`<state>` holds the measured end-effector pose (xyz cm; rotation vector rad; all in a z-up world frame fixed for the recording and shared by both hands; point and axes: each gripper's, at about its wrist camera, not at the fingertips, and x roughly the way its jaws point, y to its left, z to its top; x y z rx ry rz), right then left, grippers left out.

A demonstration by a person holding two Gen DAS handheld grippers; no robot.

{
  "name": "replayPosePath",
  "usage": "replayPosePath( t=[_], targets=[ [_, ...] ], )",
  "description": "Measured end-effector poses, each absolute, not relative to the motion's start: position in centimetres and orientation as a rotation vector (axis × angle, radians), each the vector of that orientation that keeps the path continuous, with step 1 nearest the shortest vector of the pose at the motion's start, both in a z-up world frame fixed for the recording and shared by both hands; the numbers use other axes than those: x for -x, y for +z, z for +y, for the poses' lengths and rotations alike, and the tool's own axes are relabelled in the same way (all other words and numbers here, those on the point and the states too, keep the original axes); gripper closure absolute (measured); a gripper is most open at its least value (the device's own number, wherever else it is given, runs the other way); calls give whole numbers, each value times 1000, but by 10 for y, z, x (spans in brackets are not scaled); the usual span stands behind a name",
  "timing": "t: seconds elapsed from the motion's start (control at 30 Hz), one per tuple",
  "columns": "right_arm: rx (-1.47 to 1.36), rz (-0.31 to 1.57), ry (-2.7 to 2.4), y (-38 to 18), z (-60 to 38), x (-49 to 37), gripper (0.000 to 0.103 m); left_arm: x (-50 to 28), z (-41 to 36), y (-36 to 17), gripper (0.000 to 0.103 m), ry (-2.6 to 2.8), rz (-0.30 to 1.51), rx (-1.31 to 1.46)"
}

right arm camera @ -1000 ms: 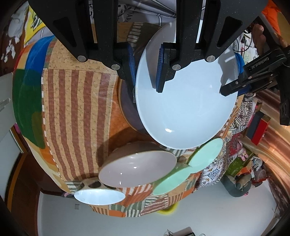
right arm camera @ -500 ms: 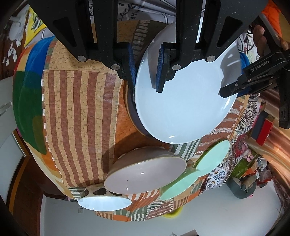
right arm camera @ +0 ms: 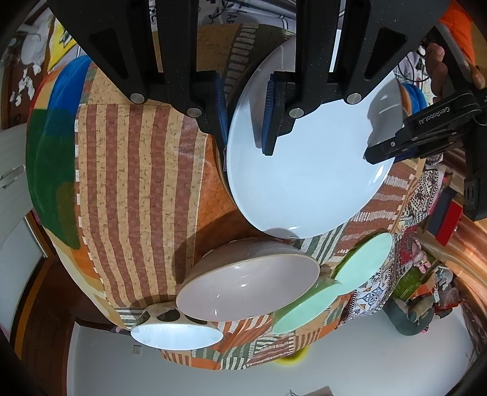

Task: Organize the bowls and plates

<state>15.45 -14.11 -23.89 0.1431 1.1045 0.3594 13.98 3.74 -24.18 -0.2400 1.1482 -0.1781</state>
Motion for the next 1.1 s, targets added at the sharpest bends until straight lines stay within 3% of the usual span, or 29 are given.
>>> replayPosePath(
  t=[0.77, 1.1],
  targets=[
    [-94, 1089, 348, -239, -144, -157, 80, -141, 29, -243, 68, -148, 1125, 150],
    [-119, 1068, 355, -225, -148, -155, 74, -131, 44, -211, 67, -118, 1034, 135]
  ],
)
